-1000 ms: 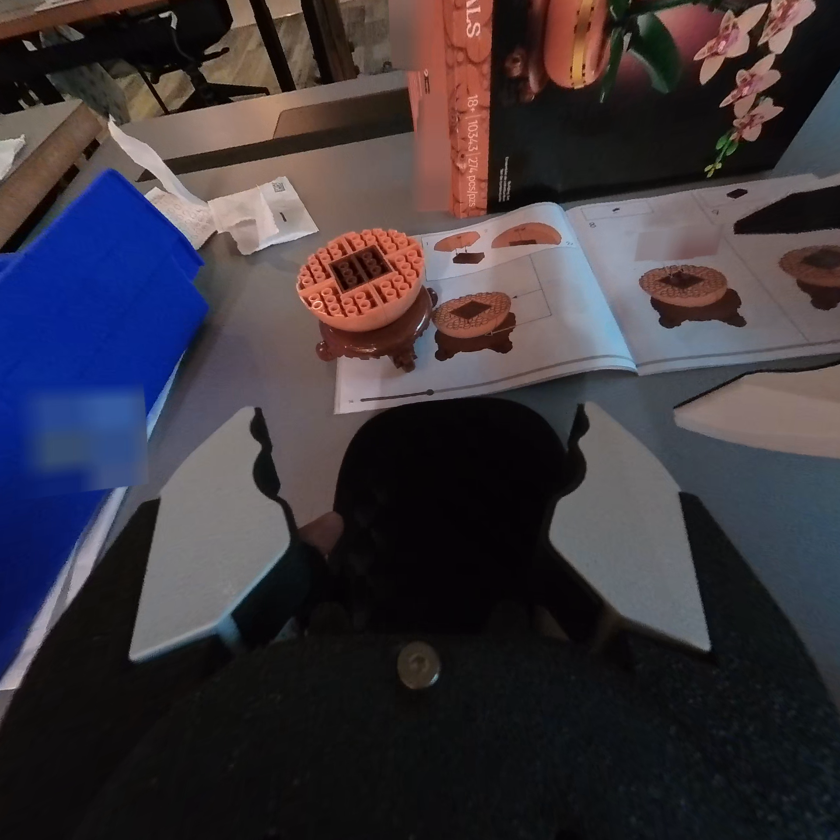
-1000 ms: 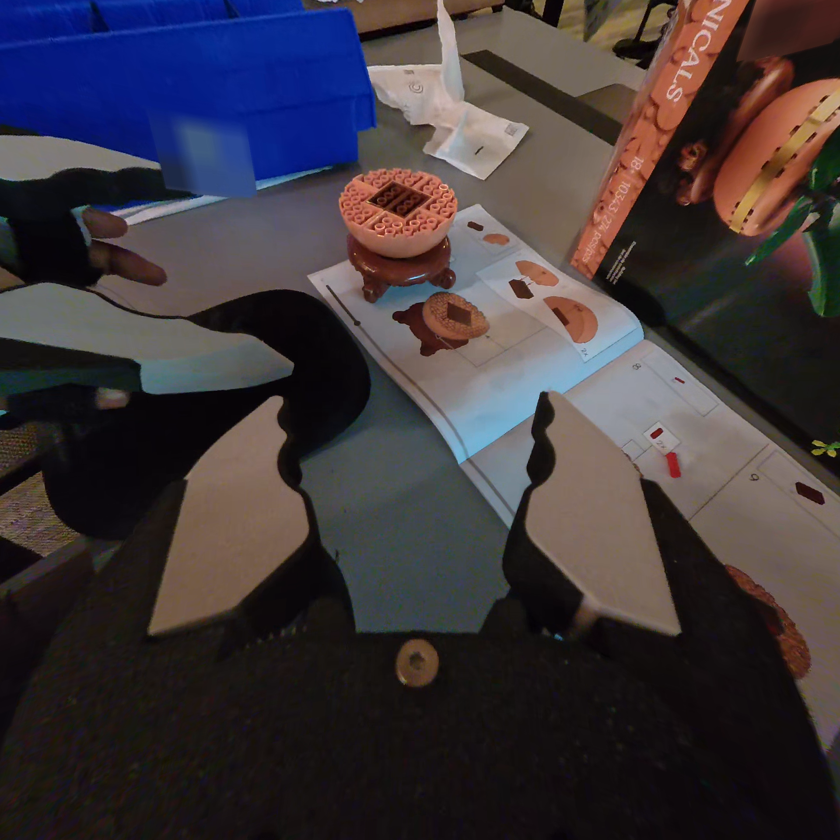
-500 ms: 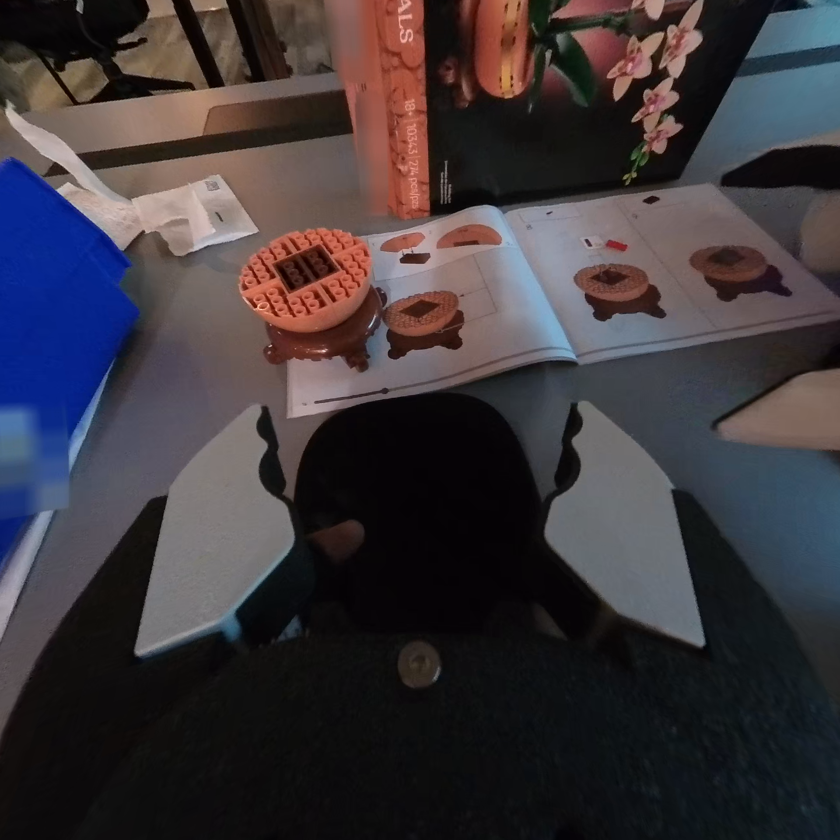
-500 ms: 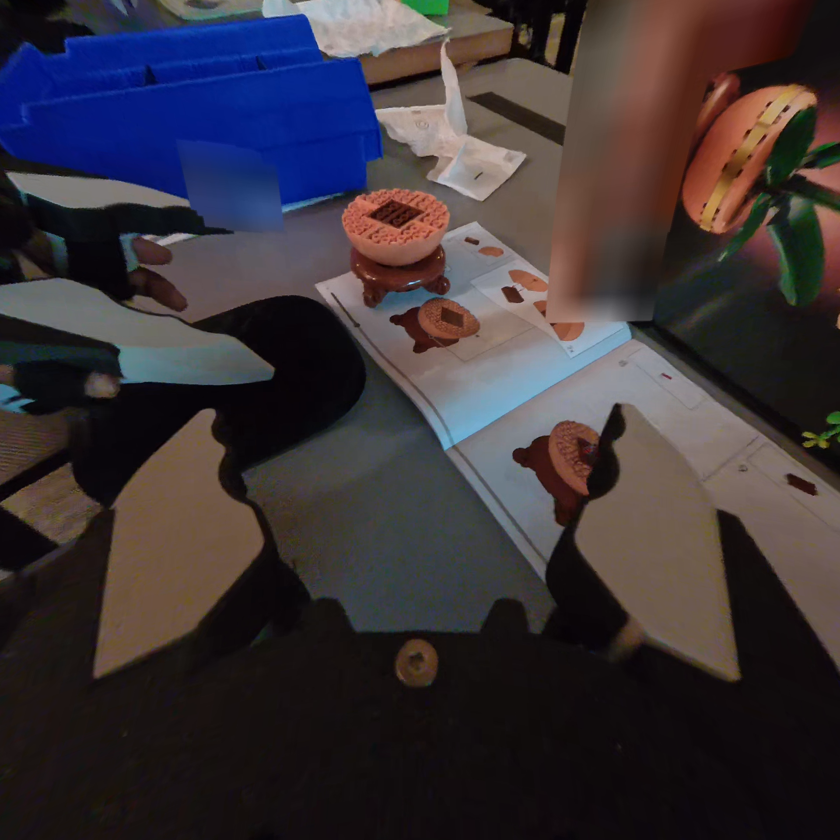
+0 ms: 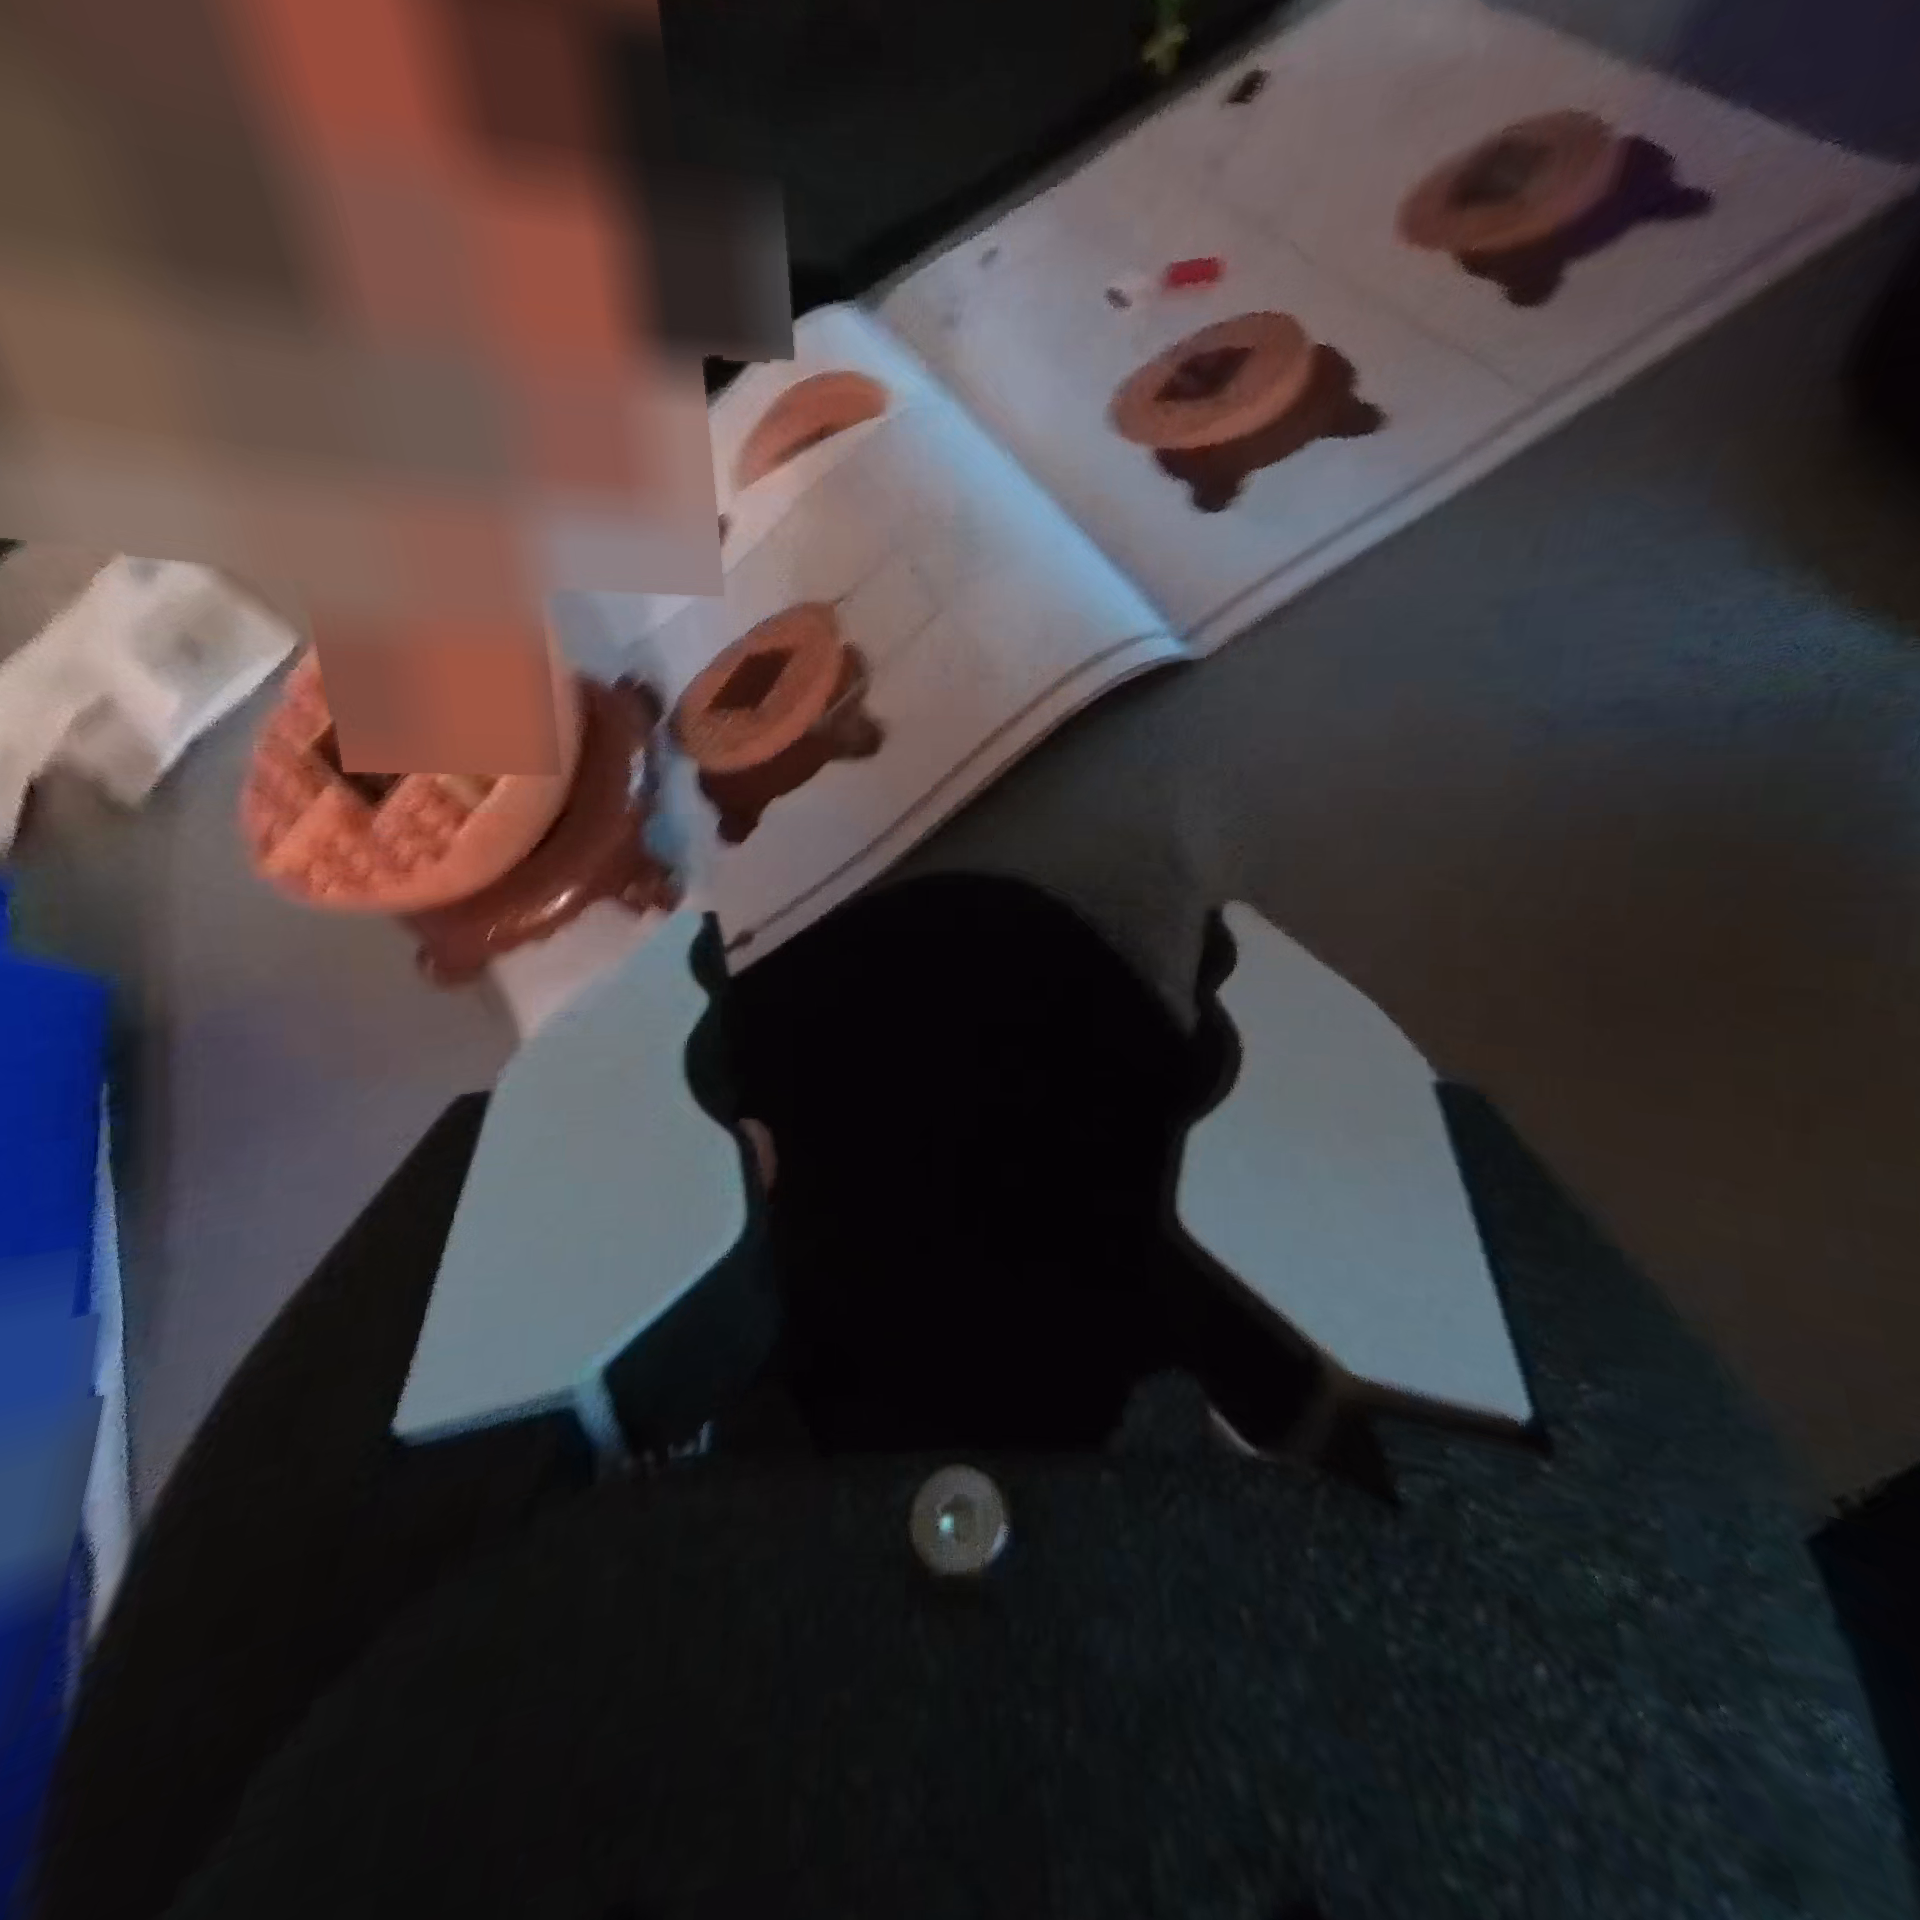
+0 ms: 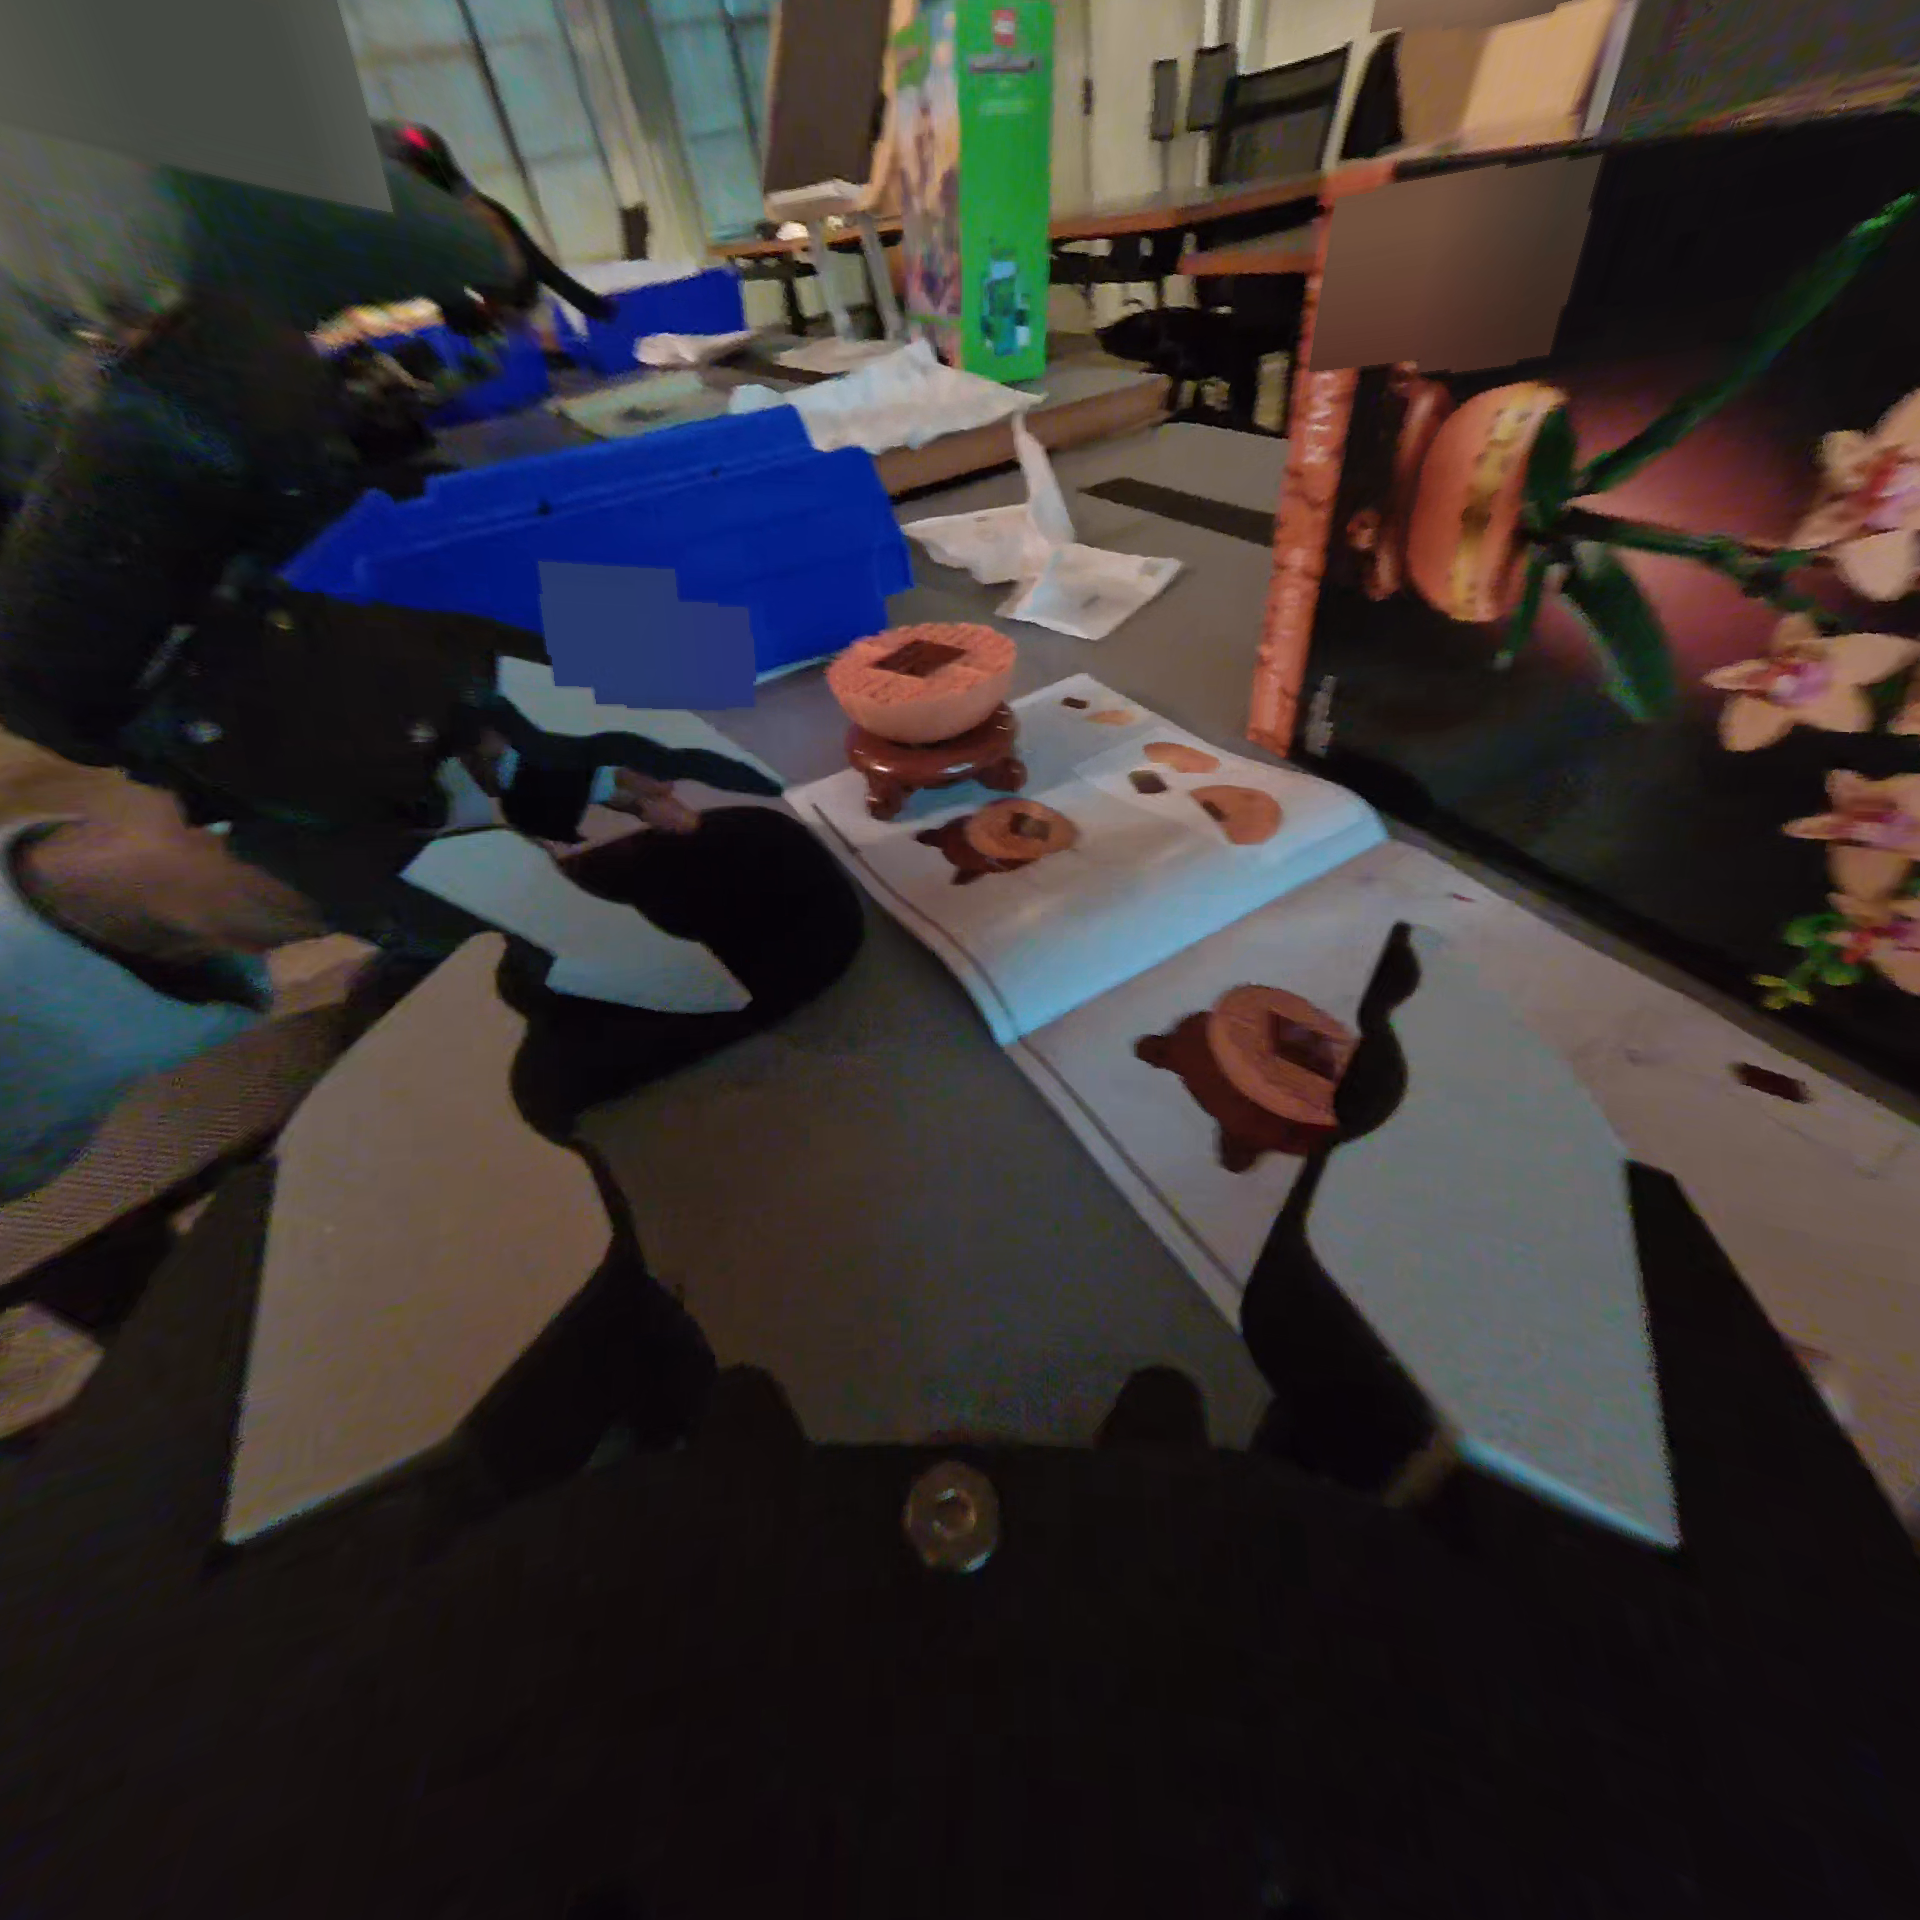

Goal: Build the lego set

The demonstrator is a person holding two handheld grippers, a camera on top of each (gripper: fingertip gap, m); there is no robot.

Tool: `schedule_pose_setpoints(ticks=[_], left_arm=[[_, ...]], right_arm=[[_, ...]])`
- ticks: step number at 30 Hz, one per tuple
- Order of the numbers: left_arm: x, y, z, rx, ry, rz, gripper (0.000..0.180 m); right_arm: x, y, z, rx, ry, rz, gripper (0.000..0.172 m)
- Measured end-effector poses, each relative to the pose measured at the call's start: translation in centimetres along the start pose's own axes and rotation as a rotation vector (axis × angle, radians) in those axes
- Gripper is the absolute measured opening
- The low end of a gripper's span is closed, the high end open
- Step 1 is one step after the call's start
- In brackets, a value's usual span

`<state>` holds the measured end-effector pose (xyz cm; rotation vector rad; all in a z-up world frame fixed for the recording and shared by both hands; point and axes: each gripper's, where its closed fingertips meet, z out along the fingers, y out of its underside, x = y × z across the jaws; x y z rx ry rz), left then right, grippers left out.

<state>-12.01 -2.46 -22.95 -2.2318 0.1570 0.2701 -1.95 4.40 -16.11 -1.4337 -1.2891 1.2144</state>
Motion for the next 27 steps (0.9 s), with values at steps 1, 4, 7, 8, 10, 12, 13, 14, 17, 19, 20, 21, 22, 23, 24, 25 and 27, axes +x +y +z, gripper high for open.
schedule_pose_setpoints(ticks=[1, 4, 7, 8, 10, 12, 13, 14, 17, 19, 20, 21, 22, 23, 24, 25, 27], left_arm=[[1.1, -0.5, 0.5, 0.011, 0.027, 0.06, 0.079], [4.0, -0.7, 2.3, 0.014, 0.128, 0.182, 0.068], [4.3, -0.3, 3.1, -0.024, 0.178, 0.234, 0.061], [4.2, -0.4, 3.2, -0.028, 0.205, 0.226, 0.062], [3.9, 0.0, 3.6, -0.065, 0.259, 0.207, 0.067], [3.5, 0.0, 3.9, -0.082, 0.293, 0.196, 0.073], [3.3, 0.0, 4.0, -0.077, 0.295, 0.193, 0.073], [3.2, 0.0, 4.2, -0.078, 0.299, 0.198, 0.072], [3.3, 0.0, 4.3, -0.08, 0.322, 0.194, 0.072], [3.3, 0.0, 4.4, -0.085, 0.339, 0.175, 0.073], [3.3, 0.1, 4.5, -0.094, 0.35, 0.162, 0.074], [3.4, 0.2, 4.5, -0.106, 0.369, 0.149, 0.077], [3.4, 0.2, 4.6, -0.117, 0.383, 0.14, 0.078], [3.3, 0.2, 4.6, -0.121, 0.388, 0.142, 0.077], [2.9, 0.0, 4.6, -0.104, 0.367, 0.149, 0.07], [2.2, -0.6, 4.2, -0.059, 0.332, 0.154, 0.065], [-0.3, -2.0, 2.6, 0.045, 0.256, 0.103, 0.07]], right_arm=[[0.6, 0.2, -0.3, -0.012, 0.03, -0.026, 0.133], [2.5, 1.2, -0.7, -0.078, 0.107, -0.065, 0.12], [3.7, 2.8, -0.8, -0.183, 0.114, -0.071, 0.115], [4.0, 3.2, -0.9, -0.204, 0.107, -0.067, 0.114], [4.4, 4.0, -1.1, -0.241, 0.082, -0.044, 0.111], [4.7, 4.7, -1.3, -0.263, 0.058, -0.013, 0.114], [4.5, 4.9, -1.5, -0.267, 0.035, -0.01, 0.109], [4.3, 5.0, -1.8, -0.265, 0.012, -0.016, 0.098], [4.4, 4.5, -2.5, -0.212, 0.017, 0.002, 0.069], [3.9, 3.9, -3.0, -0.17, -0.041, 0.035, 0.05], [3.9, 3.7, -3.1, -0.16, -0.055, 0.058, 0.045], [4.0, 3.7, -3.2, -0.159, -0.059, 0.087, 0.043], [4.0, 3.6, -3.1, -0.166, -0.071, 0.116, 0.044], [3.8, 3.5, -2.9, -0.172, -0.09, 0.137, 0.048], [3.8, 3.3, -2.6, -0.182, -0.099, 0.151, 0.062], [3.6, 3.1, -2.2, -0.203, -0.114, 0.145, 0.08], [3.7, 3.0, -1.2, -0.281, -0.106, 0.08, 0.104]])
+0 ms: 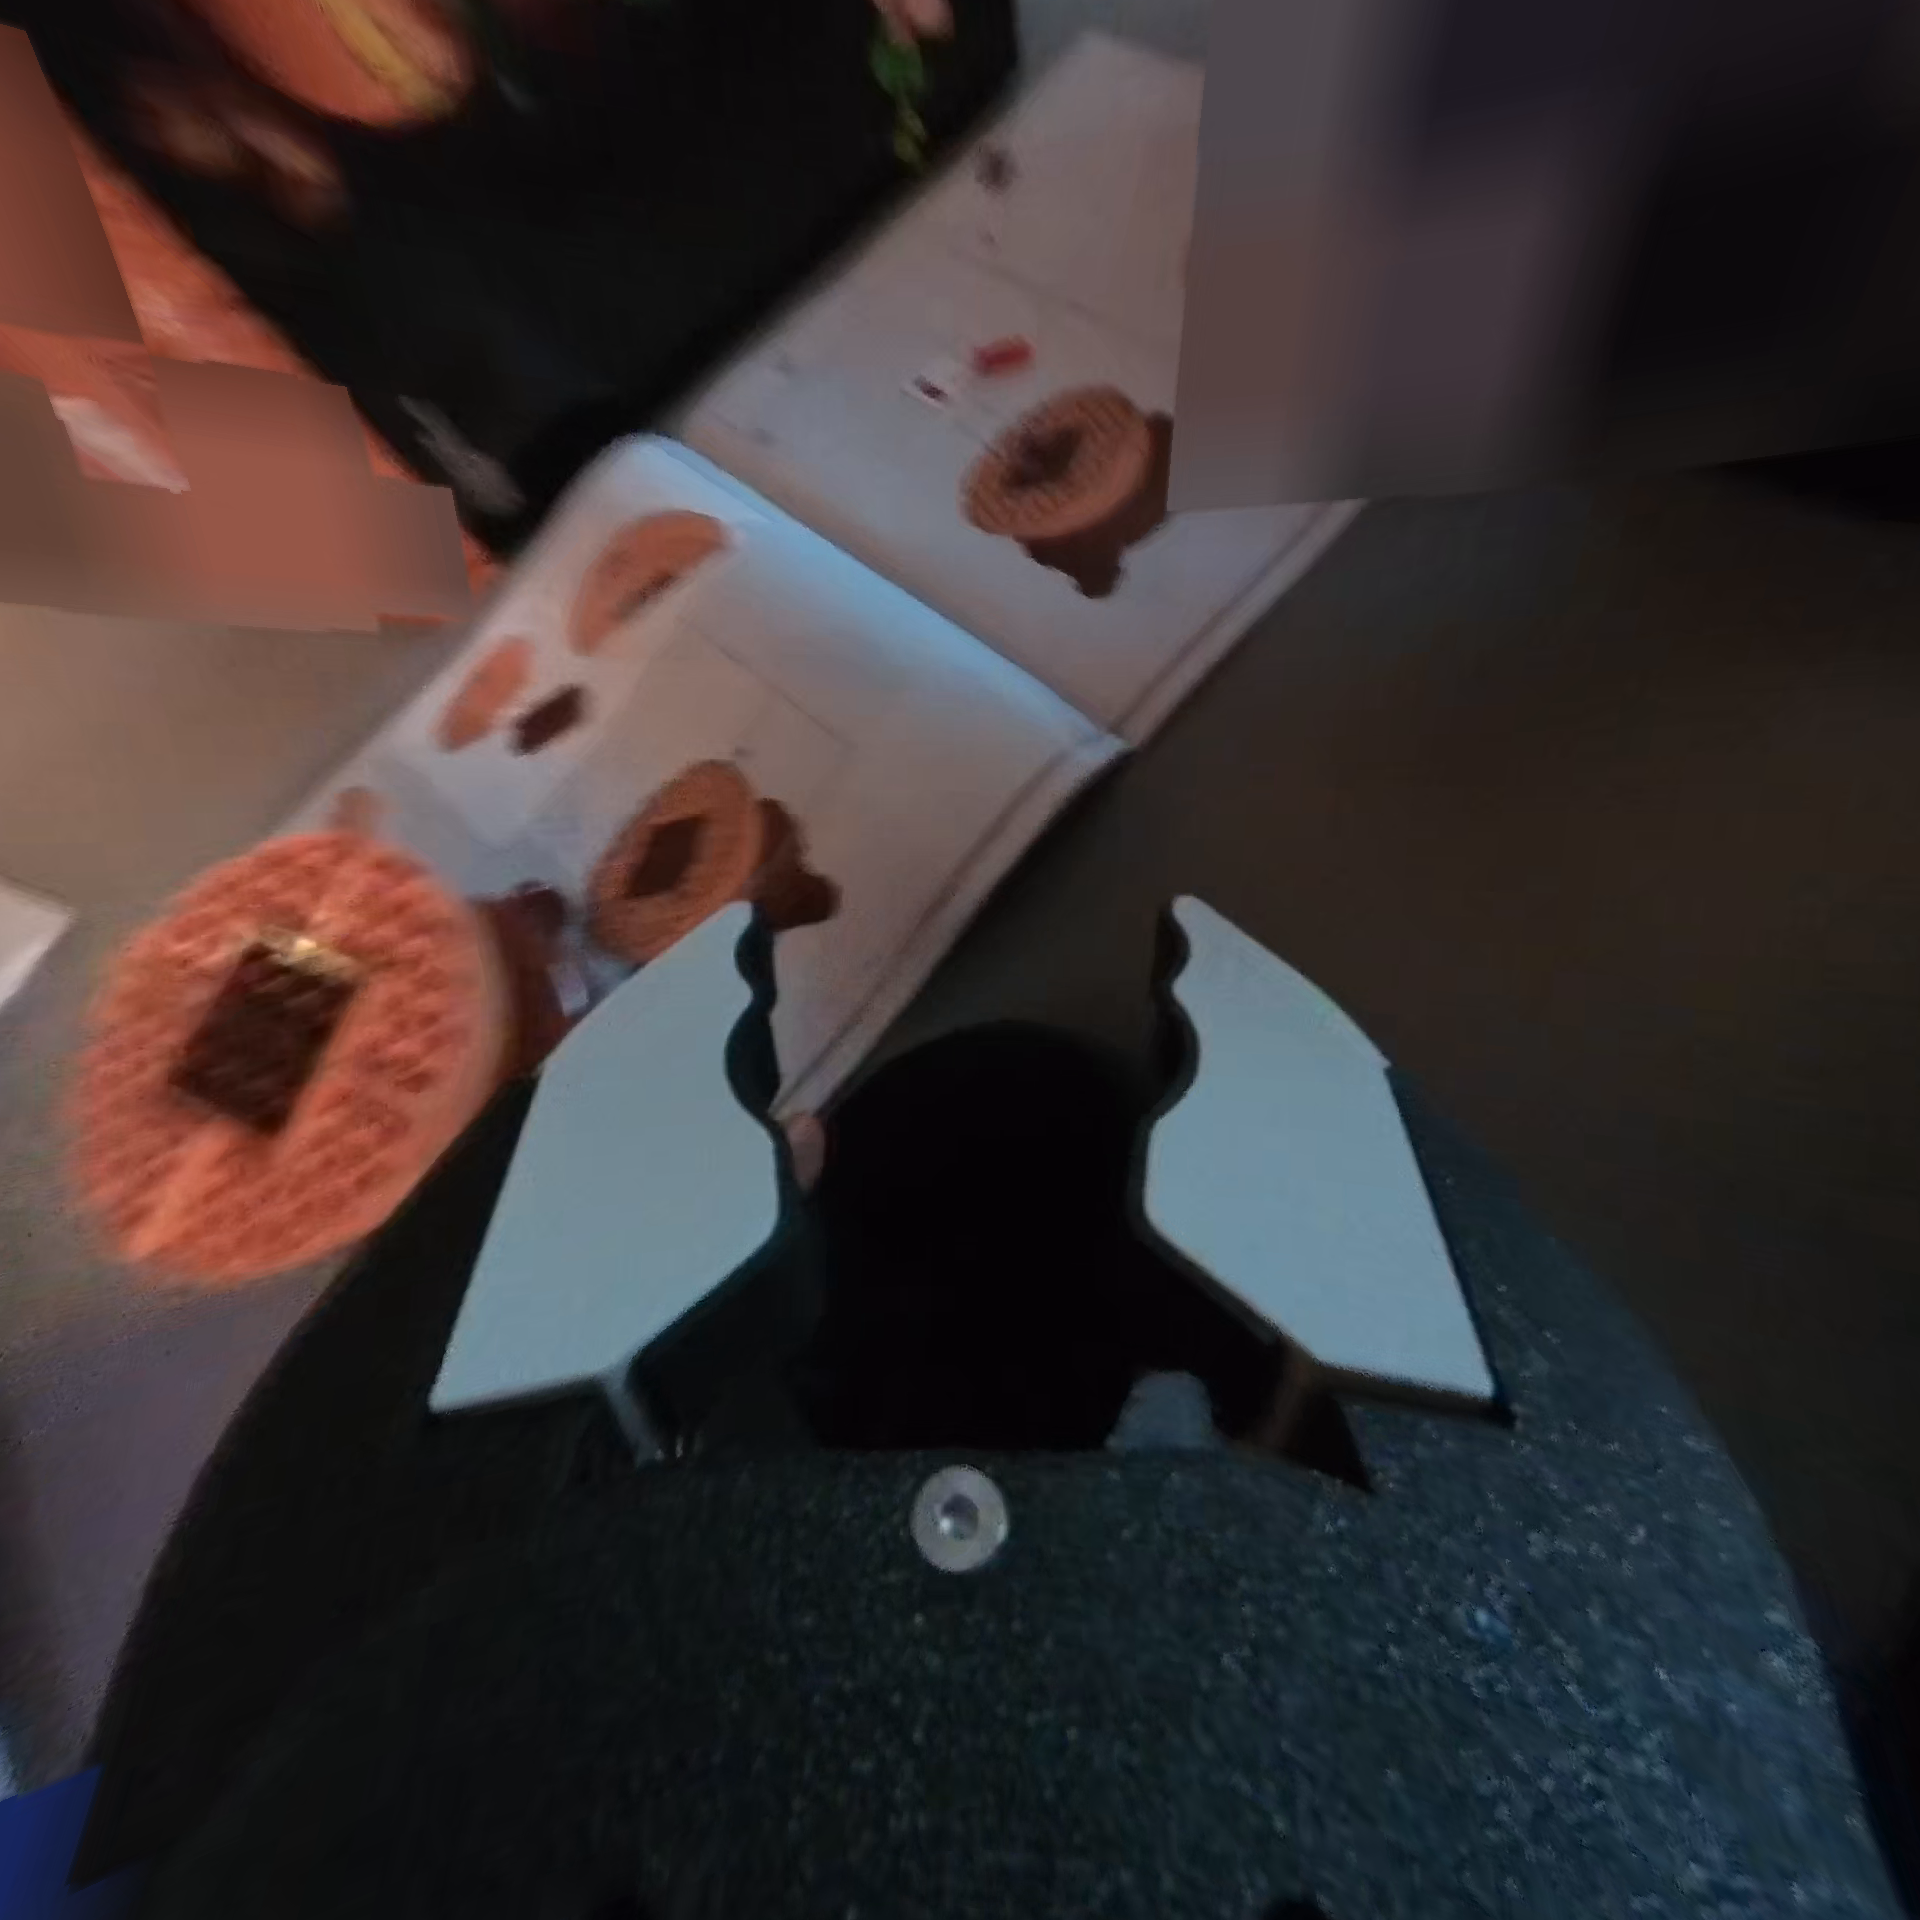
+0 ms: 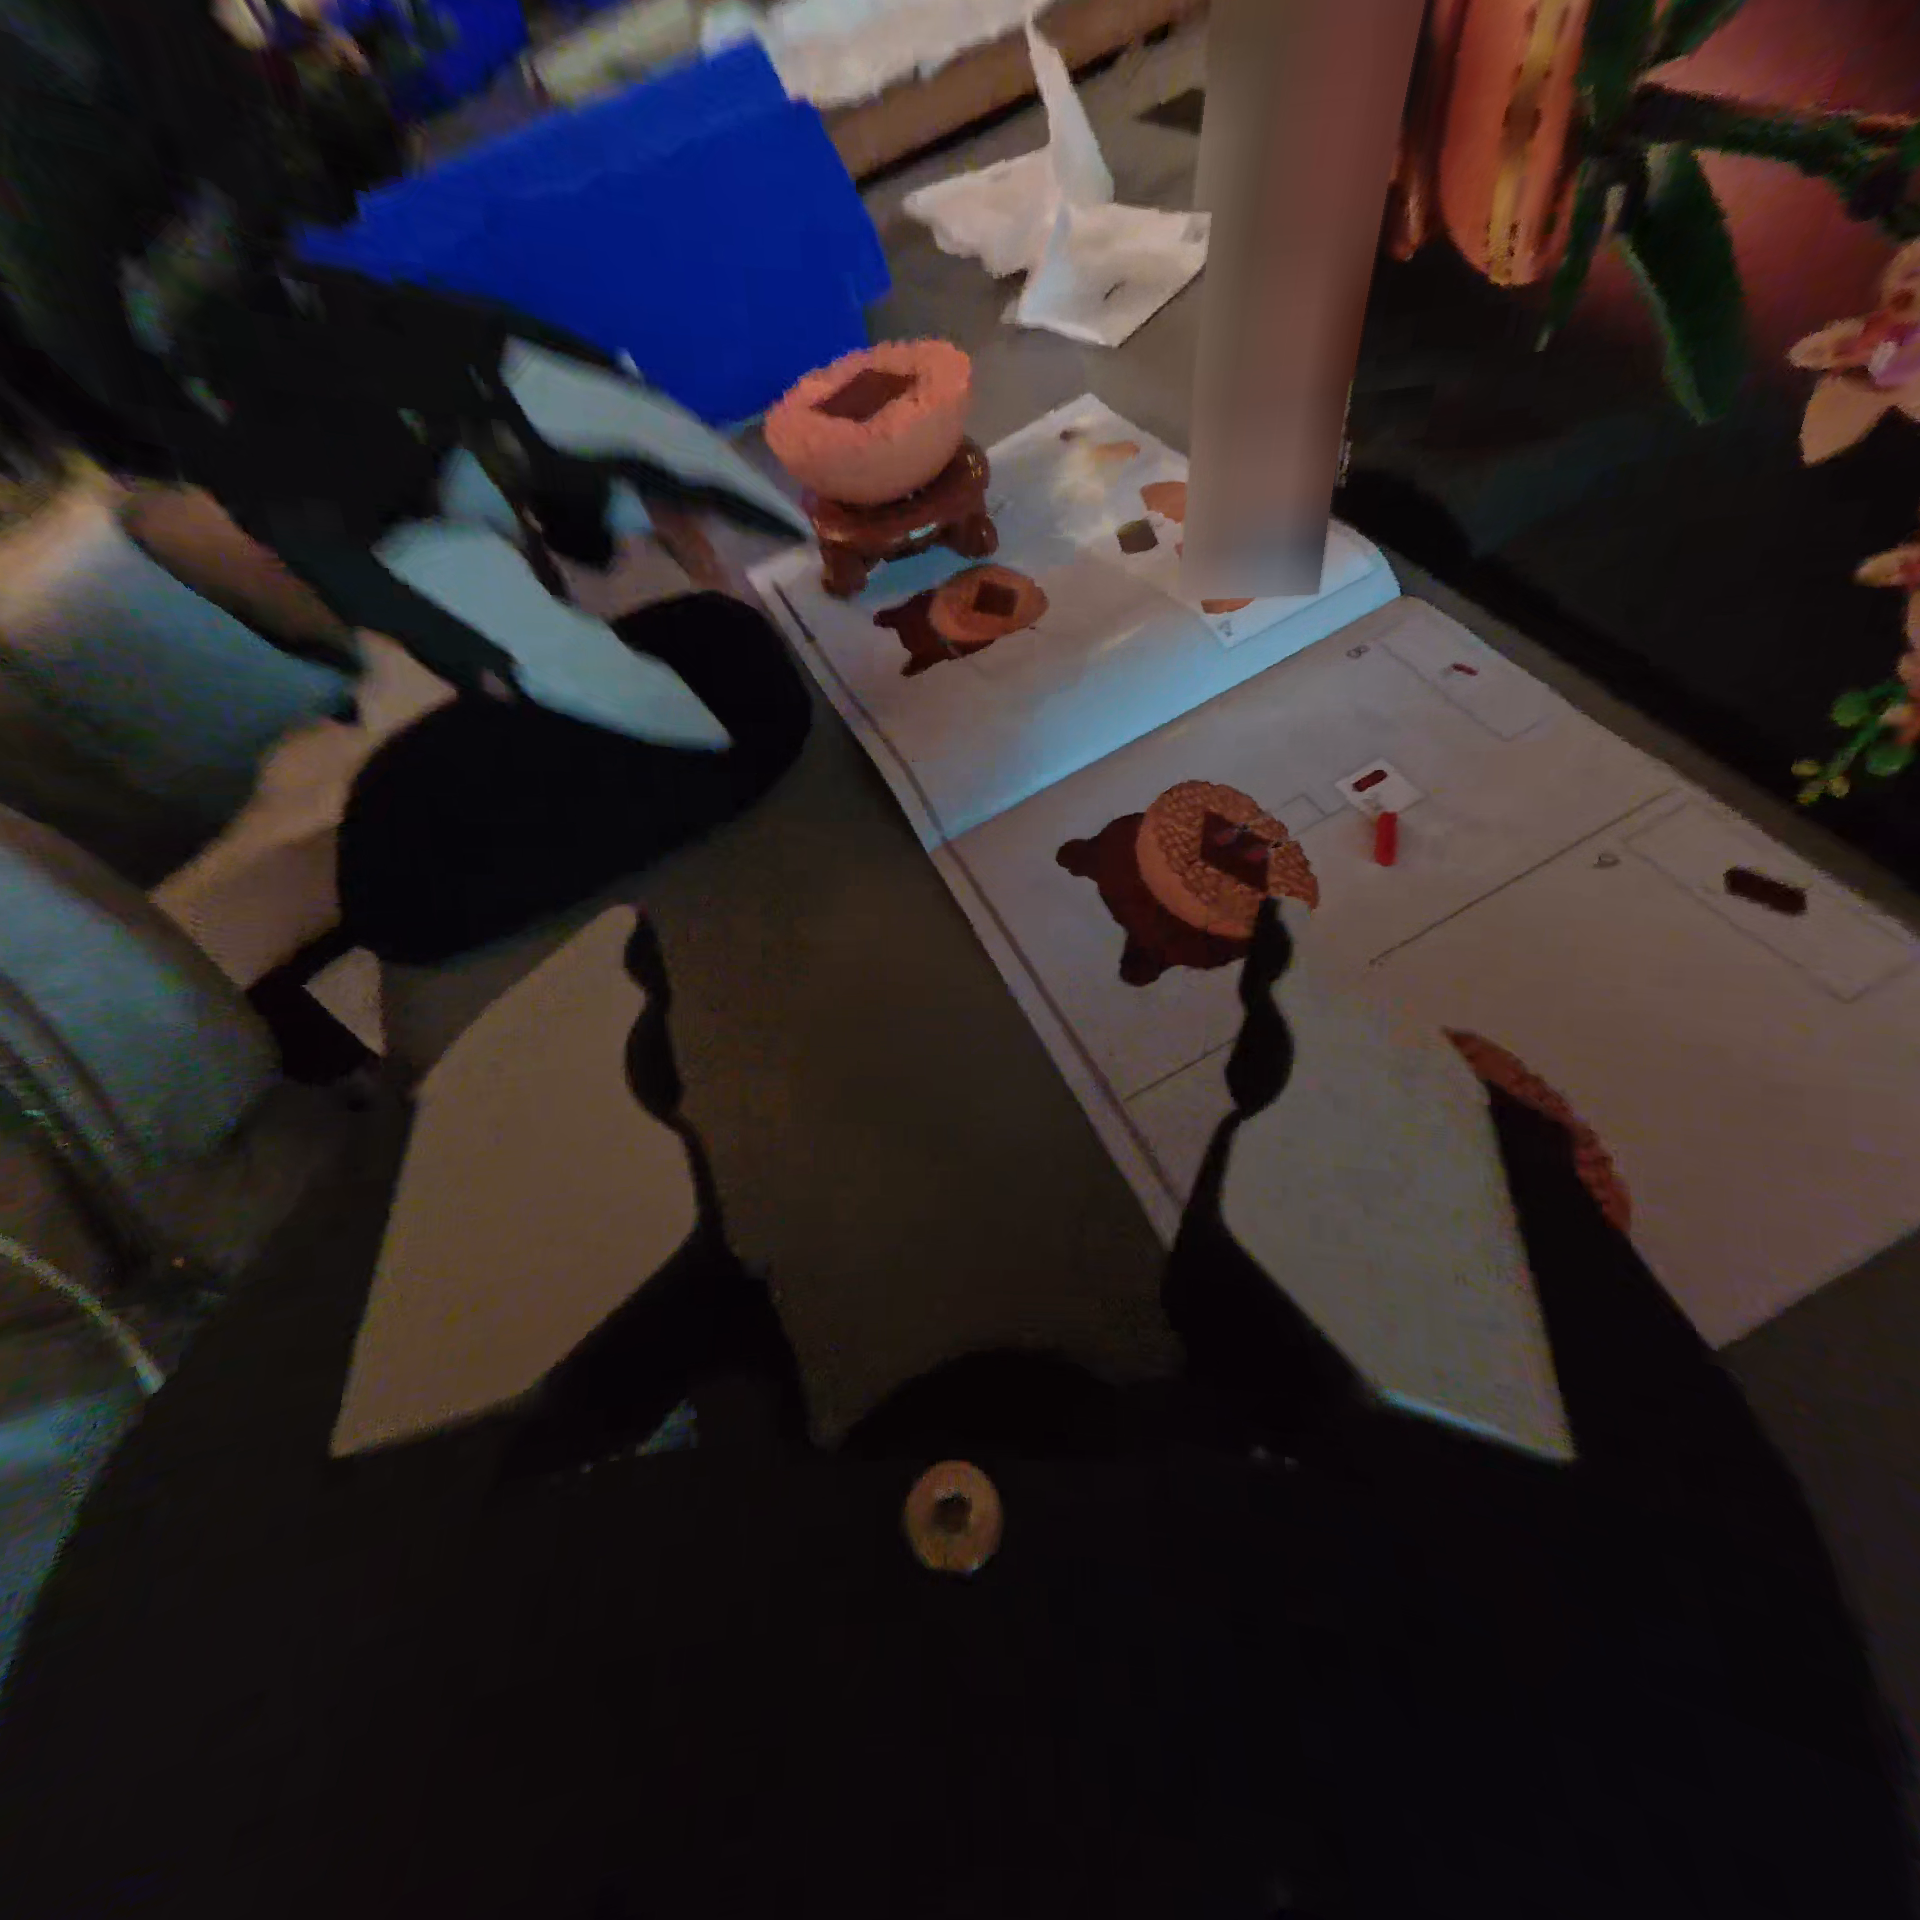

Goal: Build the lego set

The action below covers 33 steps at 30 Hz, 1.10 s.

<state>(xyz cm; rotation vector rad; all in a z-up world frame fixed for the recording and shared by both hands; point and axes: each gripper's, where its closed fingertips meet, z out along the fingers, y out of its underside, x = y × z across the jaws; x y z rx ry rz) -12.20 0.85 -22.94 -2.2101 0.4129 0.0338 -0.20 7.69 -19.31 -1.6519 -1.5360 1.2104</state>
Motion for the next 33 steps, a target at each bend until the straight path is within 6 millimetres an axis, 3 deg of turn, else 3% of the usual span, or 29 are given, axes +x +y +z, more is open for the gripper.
schedule_pose_setpoints(ticks=[3, 6, 9, 13, 17, 18, 21, 27, 30, 33], left_arm=[[-4.6, 0.2, -3.9, 0.045, -0.094, -0.15, 0.1], [-9.0, 2.3, -5.4, 0.027, -0.185, -0.259, 0.116], [-9.7, 3.5, -3.7, 0.031, -0.106, -0.341, 0.117], [-10.8, 5.2, -1.4, -0.017, -0.118, -0.322, 0.112], [-11.1, 5.6, -0.2, -0.003, -0.071, -0.314, 0.105], [-11.1, 5.6, 0.1, 0.007, -0.051, -0.315, 0.095], [-10.8, 5.8, 0.3, 0.009, 0.011, -0.306, 0.077], [-10.9, 4.4, 0.3, 0.011, -0.013, -0.227, 0.073], [-9.7, 1.9, 0.0, -0.01, -0.018, -0.127, 0.073], [-6.1, -1.3, -0.2, -0.02, 0.06, -0.074, 0.073]], right_arm=[[0.5, -1.3, 1.9, -0.062, 0.026, -0.126, 0.104], [0.8, -3.7, 5.9, -0.054, -0.012, -0.162, 0.1], [0.9, -5.3, 11.6, -0.116, -0.069, -0.239, 0.1], [0.2, -4.9, 18.6, -0.262, -0.132, -0.346, 0.11], [-1.1, -4.2, 22.8, -0.309, -0.229, -0.418, 0.106], [-1.4, -4.1, 23.3, -0.319, -0.249, -0.434, 0.104], [-2.1, -3.6, 24.2, -0.345, -0.313, -0.479, 0.092], [-1.6, -4.4, 23.0, -0.316, -0.257, -0.525, 0.084], [-1.4, -5.0, 19.9, -0.335, -0.194, -0.499, 0.085], [-1.7, -4.4, 14.7, -0.359, -0.138, -0.405, 0.085]])
